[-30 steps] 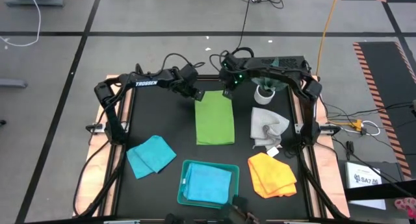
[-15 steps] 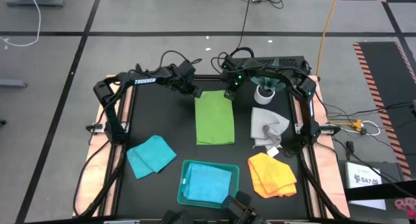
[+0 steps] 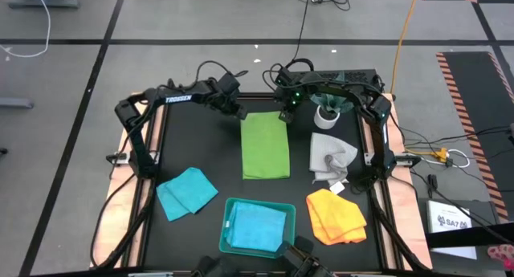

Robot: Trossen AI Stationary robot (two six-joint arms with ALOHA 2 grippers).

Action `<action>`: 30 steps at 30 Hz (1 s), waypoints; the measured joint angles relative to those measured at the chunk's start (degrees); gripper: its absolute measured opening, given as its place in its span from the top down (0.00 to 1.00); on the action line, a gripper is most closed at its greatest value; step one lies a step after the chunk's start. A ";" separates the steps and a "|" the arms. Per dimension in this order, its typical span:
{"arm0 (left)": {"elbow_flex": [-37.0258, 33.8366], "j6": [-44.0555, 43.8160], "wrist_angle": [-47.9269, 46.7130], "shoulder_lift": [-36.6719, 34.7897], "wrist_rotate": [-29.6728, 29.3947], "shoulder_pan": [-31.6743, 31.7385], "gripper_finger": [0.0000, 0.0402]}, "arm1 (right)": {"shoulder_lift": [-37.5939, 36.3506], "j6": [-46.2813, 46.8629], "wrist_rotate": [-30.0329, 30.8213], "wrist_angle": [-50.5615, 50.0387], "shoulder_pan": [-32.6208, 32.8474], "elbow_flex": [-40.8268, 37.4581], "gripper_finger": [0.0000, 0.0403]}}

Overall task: Fold microfiber towels
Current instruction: Fold the green microfiber cloth into the bin

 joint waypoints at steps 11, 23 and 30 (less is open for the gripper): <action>0.71 5.73 -7.69 -0.02 -0.37 2.10 0.63 | -0.02 -0.11 0.00 -0.22 -0.07 0.00 0.65; 17.47 10.92 -14.80 9.23 -1.13 -0.86 0.63 | -0.02 -0.11 0.14 -0.52 -0.11 0.00 0.65; 27.72 15.60 -25.51 17.76 -1.43 -2.17 0.63 | -0.02 -0.15 1.57 -1.74 -0.58 -0.04 0.65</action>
